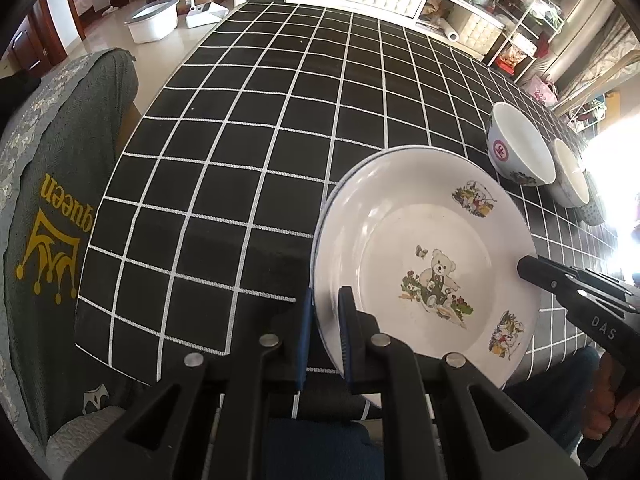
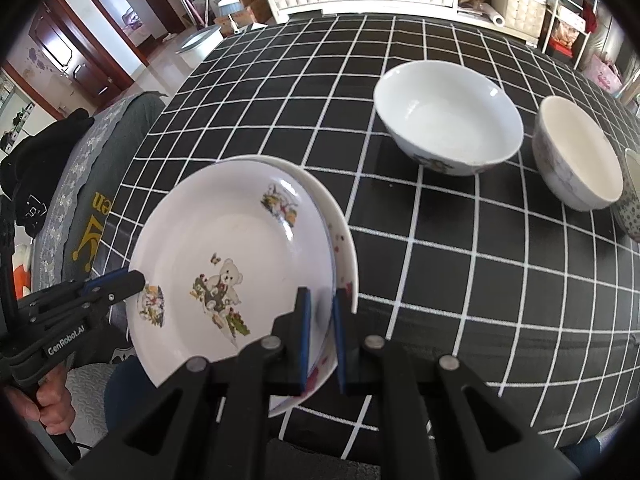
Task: Organize plates and bowls
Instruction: 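Lower the bear-print plate onto the stacked plates with the right tool, then open the right tool to release the bear-print plate and withdraw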
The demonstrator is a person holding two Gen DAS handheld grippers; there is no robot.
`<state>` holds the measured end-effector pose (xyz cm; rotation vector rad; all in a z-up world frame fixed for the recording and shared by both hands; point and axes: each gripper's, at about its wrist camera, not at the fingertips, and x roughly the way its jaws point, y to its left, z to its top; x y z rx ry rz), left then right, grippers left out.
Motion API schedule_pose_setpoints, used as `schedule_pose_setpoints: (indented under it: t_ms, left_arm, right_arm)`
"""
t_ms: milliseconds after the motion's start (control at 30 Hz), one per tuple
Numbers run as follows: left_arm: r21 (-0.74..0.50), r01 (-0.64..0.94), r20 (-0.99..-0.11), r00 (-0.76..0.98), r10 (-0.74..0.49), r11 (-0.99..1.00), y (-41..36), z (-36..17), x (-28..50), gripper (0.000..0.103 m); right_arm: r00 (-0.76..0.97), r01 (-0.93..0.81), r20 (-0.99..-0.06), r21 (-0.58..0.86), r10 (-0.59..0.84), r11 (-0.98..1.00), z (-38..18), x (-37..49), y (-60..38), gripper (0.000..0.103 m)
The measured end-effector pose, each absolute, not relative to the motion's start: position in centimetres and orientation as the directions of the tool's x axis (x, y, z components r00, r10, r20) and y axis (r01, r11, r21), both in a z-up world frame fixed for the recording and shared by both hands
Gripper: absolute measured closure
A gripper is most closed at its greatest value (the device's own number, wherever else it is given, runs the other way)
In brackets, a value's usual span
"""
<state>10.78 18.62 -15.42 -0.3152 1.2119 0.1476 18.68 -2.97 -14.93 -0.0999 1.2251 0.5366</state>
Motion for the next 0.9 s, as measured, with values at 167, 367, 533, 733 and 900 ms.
schedule_pose_setpoints:
  t_ms: [167,367,533,733,900]
  left_arm:
    - [-0.164,-0.276,-0.933,0.355,-0.058,0.947,18.4,-15.1,10.2,0.092]
    - [-0.170,-0.273,-0.924,0.377,-0.057,0.947,18.0,-13.9,9.6,0.092]
    - [-0.167,-0.242,-0.906,0.420,-0.052,0.956,16.9,-11.6,9.0,0.092]
    - [-0.165,-0.197,-0.883,0.465,-0.056,0.966,14.8,-8.8,8.7,0.092]
    - [-0.160,-0.153,-0.865,0.497,-0.064,0.975,12.8,-6.7,8.7,0.079]
  right_arm:
    - [0.261,-0.455,-0.916,0.163,0.306,0.876,-14.3,18.2,-3.0,0.089]
    - [0.308,-0.458,-0.905,0.129,0.293,0.880,-12.8,17.9,-3.7,0.089]
    - [0.336,-0.453,-0.892,0.127,0.301,0.882,-11.6,17.3,-4.5,0.089]
    - [0.384,-0.440,-0.868,0.128,0.315,0.889,-9.7,16.7,-6.0,0.081]
    - [0.422,-0.437,-0.854,0.103,0.304,0.894,-7.9,16.3,-7.3,0.056]
